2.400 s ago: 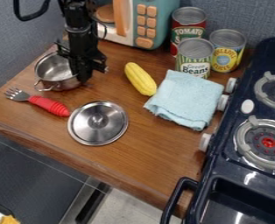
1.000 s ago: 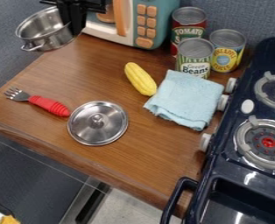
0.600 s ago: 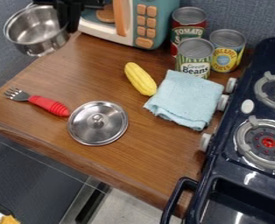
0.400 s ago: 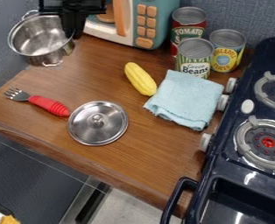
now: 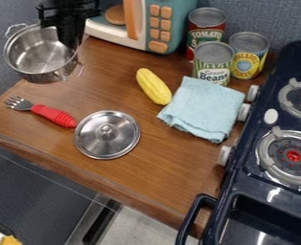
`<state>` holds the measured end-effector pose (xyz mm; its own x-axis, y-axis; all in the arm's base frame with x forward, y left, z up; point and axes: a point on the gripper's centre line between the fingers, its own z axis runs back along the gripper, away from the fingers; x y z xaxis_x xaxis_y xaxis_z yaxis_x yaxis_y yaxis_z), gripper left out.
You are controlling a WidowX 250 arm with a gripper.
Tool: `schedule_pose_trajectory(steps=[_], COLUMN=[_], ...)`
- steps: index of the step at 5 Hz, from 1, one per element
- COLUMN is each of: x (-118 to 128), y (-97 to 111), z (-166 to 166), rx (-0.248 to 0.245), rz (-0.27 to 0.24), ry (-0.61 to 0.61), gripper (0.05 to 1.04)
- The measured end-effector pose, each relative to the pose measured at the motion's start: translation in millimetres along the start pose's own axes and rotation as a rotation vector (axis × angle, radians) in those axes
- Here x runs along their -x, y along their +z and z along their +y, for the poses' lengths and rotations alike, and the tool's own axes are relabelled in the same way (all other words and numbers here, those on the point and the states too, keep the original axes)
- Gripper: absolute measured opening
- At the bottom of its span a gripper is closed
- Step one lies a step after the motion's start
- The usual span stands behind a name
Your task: Move the silver pot to the left edge of the table
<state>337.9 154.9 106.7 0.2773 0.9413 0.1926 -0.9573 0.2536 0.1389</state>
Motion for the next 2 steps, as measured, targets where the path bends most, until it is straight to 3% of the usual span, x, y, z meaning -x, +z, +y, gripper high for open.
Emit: schedule_pose_trajectory(steps=[1,2], x=[-8.1,-15.6], y=[-4.7,-23.0], z=[-2.0,-6.1], rx=[0.049,0.059], rz=[0.047,0.075], ry=[0.077,0.09], gripper=[0.068,0.068])
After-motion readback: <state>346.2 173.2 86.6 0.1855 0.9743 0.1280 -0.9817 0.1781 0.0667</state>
